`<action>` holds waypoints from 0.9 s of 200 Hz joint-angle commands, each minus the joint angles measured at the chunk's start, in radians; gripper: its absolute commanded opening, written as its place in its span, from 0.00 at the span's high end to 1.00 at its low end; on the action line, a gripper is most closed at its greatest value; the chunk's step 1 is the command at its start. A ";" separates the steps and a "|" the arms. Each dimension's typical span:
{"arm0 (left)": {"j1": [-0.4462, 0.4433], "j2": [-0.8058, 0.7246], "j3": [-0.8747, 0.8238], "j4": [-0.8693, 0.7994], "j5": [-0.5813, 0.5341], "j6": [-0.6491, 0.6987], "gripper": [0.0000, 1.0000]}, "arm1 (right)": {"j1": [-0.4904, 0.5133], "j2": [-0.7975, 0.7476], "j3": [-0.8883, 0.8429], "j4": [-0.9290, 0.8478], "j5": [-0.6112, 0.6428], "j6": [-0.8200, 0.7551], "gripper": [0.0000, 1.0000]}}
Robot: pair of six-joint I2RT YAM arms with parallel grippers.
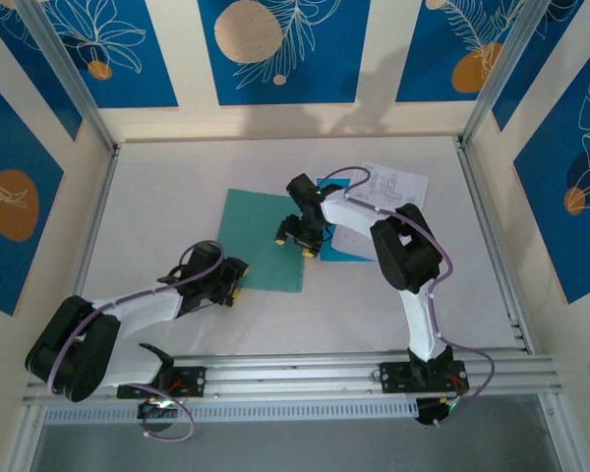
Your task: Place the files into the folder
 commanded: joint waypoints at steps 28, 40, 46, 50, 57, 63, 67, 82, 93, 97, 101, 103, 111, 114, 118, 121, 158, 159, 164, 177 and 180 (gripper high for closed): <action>-0.019 0.057 -0.039 0.155 -0.055 -0.073 0.44 | 0.005 0.045 -0.002 -0.077 0.011 -0.007 0.29; -0.023 0.076 -0.043 0.197 -0.057 -0.087 0.50 | 0.004 0.046 -0.005 -0.075 0.008 -0.009 0.29; -0.025 0.081 -0.042 0.218 -0.059 -0.093 0.52 | 0.003 0.046 -0.004 -0.075 0.007 -0.009 0.29; -0.027 0.081 -0.041 0.229 -0.063 -0.094 0.54 | 0.003 0.047 -0.005 -0.075 0.006 -0.009 0.29; -0.032 0.077 -0.040 0.234 -0.072 -0.095 0.56 | 0.002 0.048 -0.007 -0.072 0.004 -0.009 0.29; -0.037 0.069 -0.036 0.229 -0.080 -0.096 0.56 | 0.001 0.047 -0.007 -0.071 0.002 -0.010 0.29; -0.039 0.062 -0.033 0.223 -0.085 -0.096 0.57 | 0.000 0.049 -0.007 -0.070 0.000 -0.011 0.28; -0.046 0.039 -0.028 0.205 -0.100 -0.097 0.58 | -0.003 0.051 -0.007 -0.068 -0.007 -0.016 0.29; -0.050 0.029 -0.029 0.205 -0.104 -0.099 0.58 | -0.006 0.055 -0.009 -0.063 -0.015 -0.017 0.29; -0.051 0.027 -0.031 0.205 -0.106 -0.101 0.58 | -0.007 0.054 -0.011 -0.060 -0.019 -0.020 0.29; -0.051 0.026 -0.032 0.208 -0.107 -0.103 0.58 | -0.009 0.056 -0.015 -0.054 -0.023 -0.022 0.28; -0.051 0.025 -0.034 0.211 -0.108 -0.103 0.58 | -0.010 0.056 -0.016 -0.051 -0.025 -0.023 0.28; -0.050 0.023 -0.038 0.222 -0.111 -0.104 0.60 | -0.012 0.056 -0.021 -0.041 -0.034 -0.025 0.28; -0.051 0.021 -0.038 0.224 -0.113 -0.104 0.60 | -0.013 0.057 -0.023 -0.039 -0.035 -0.026 0.28; -0.051 0.022 -0.038 0.227 -0.114 -0.106 0.61 | -0.014 0.057 -0.024 -0.037 -0.036 -0.027 0.28; -0.050 0.022 -0.039 0.228 -0.115 -0.106 0.61 | -0.015 0.057 -0.027 -0.035 -0.038 -0.028 0.28; -0.052 0.033 -0.041 0.265 -0.116 -0.108 0.65 | -0.025 0.057 -0.034 -0.019 -0.059 -0.040 0.28; -0.052 0.033 -0.041 0.266 -0.116 -0.109 0.65 | -0.025 0.057 -0.034 -0.019 -0.059 -0.040 0.28; -0.051 0.034 -0.041 0.270 -0.115 -0.109 0.66 | -0.025 0.057 -0.033 -0.016 -0.061 -0.042 0.28; -0.052 0.038 -0.040 0.274 -0.114 -0.112 0.66 | -0.028 0.061 -0.031 -0.016 -0.069 -0.046 0.28; -0.053 0.038 -0.041 0.275 -0.114 -0.112 0.66 | -0.029 0.061 -0.032 -0.017 -0.071 -0.047 0.28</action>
